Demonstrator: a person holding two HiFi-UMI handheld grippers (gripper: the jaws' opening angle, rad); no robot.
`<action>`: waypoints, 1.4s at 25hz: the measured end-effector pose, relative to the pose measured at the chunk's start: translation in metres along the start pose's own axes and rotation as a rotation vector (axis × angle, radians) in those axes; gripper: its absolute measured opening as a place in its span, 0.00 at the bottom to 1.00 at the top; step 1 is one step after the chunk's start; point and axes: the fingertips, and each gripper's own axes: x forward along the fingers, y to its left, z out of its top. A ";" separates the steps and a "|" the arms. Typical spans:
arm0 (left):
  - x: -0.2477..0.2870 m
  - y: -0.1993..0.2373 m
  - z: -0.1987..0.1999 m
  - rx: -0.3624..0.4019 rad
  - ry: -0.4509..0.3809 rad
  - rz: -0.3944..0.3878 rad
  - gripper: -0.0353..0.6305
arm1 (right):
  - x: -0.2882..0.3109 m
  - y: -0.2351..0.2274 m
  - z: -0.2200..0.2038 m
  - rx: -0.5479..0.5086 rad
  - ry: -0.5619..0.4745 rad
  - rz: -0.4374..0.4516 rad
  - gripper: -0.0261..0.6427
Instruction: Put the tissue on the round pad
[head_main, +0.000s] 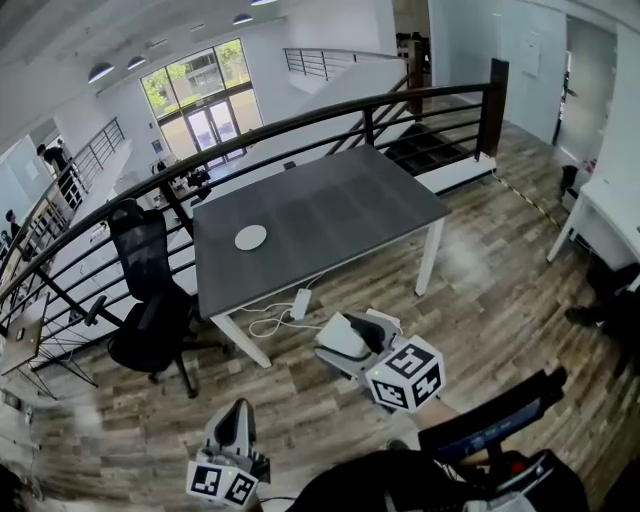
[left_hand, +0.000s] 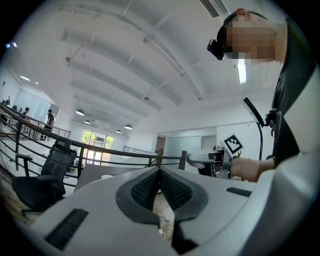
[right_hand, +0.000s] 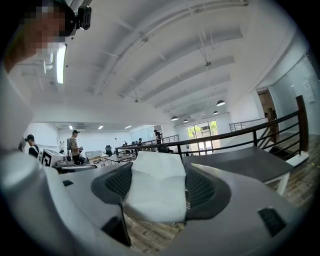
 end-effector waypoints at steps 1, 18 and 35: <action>-0.002 0.003 0.001 0.000 -0.003 -0.002 0.06 | 0.003 0.003 0.001 -0.001 0.000 -0.001 0.53; -0.039 0.050 -0.001 -0.007 -0.005 -0.050 0.06 | 0.032 0.051 -0.001 -0.007 -0.008 -0.042 0.53; 0.019 0.072 0.017 0.018 -0.001 0.042 0.06 | 0.089 -0.001 0.028 -0.007 -0.025 0.065 0.53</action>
